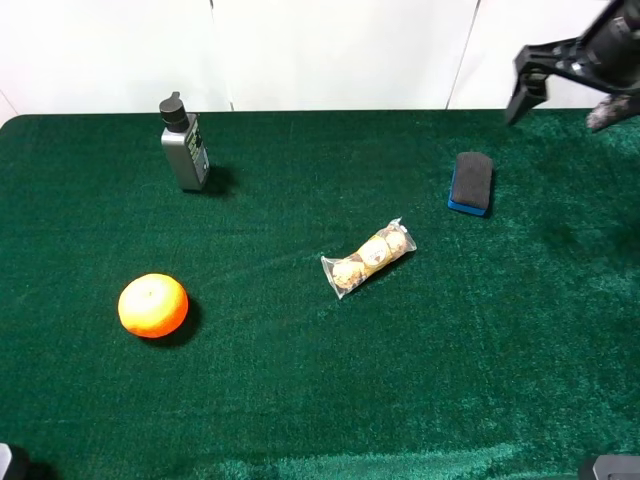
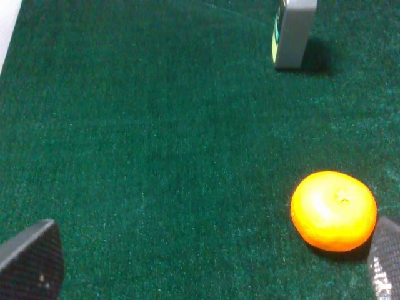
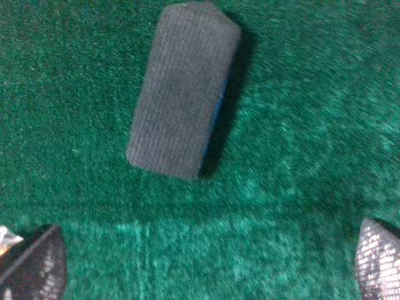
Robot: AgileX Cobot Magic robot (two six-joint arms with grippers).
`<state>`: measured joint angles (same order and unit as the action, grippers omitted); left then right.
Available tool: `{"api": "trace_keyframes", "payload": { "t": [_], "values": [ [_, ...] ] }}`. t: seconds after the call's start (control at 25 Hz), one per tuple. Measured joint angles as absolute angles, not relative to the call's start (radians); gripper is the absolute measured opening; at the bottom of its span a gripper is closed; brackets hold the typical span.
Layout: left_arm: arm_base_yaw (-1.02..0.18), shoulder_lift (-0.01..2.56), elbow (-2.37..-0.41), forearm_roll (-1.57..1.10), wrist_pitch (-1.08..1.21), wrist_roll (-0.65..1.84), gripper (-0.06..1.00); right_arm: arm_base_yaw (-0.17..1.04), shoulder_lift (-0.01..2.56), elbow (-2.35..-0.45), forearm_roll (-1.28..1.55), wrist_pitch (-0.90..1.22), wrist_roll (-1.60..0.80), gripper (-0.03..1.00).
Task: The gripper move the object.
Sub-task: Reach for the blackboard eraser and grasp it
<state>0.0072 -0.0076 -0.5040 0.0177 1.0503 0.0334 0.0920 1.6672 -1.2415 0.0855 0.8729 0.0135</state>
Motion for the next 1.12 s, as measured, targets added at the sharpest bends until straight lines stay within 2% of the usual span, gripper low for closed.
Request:
{"api": "trace_keyframes", "payload": {
  "t": [0.76,1.12],
  "values": [
    [0.007,-0.008,-0.504,0.018,1.050,0.033,0.99,0.101,2.028,-1.464,0.109,0.871,0.011,0.69],
    [0.007,-0.008,-0.504,0.018,1.050,0.033,0.99,0.101,2.121,-1.485,0.157,0.837,-0.023,0.69]
  ]
}}
